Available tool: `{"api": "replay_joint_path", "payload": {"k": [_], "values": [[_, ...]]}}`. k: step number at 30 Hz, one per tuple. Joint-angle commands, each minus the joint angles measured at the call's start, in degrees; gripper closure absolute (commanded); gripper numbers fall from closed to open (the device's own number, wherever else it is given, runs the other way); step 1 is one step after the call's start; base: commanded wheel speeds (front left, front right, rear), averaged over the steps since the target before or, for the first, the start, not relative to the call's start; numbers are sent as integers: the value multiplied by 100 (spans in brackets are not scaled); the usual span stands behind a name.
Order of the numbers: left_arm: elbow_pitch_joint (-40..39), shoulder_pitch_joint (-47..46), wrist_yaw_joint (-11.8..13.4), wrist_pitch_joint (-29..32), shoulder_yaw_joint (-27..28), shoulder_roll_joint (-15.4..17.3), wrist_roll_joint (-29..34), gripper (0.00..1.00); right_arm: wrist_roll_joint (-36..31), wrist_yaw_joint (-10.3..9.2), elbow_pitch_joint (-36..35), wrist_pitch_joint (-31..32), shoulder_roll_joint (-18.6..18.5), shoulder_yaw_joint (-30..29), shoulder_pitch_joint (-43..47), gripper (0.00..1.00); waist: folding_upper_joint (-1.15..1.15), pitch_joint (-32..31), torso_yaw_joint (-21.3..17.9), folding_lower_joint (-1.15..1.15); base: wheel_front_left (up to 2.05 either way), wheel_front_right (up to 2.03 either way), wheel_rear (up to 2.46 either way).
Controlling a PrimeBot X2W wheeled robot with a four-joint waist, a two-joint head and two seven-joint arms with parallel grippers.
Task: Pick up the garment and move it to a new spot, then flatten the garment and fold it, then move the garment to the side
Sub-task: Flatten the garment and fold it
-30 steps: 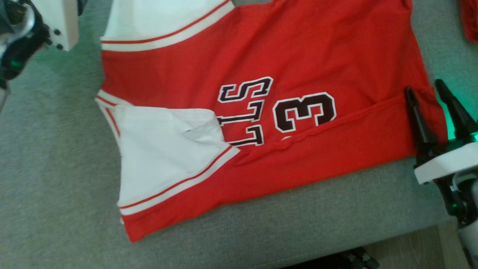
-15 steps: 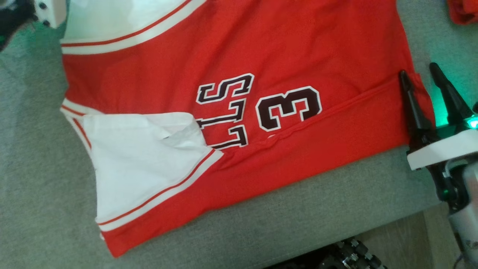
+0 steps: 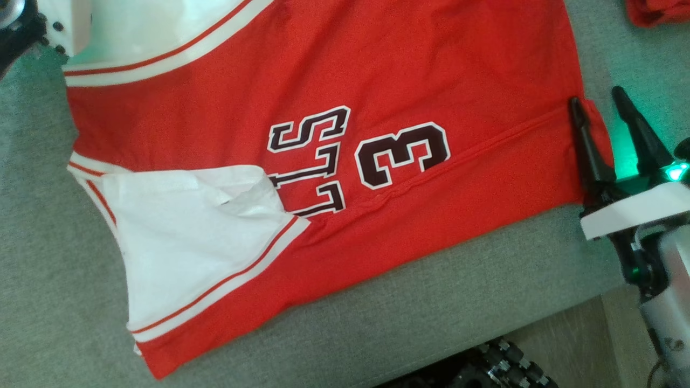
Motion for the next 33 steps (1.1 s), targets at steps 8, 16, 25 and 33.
{"api": "replay_joint_path", "payload": {"k": [8, 16, 25, 33], "values": [[-268, -292, 11, -611, -95, 258, -126, 100, -16, -5, -337, 260, -662, -97, -173, 0, 0, -262, 247, 0, 0, 0, 0], [-359, -515, 10, -1138, -519, 69, -232, 100, 251, -5, -682, 1367, -1476, 344, -1275, 0, 0, -349, 680, 0, 0, 0, 0], [-255, -935, 10, -1577, -1070, -278, -356, 100, 883, -5, -216, 2621, -2252, 1649, -2796, 0, 0, -248, 1150, 0, 0, 0, 0], [-52, -1212, 10, -1913, -1572, -400, -584, 100, 1589, -5, 143, 3465, -2655, 2871, -3532, 72, 0, -238, 1363, 0, 0, 0, 0]]}}
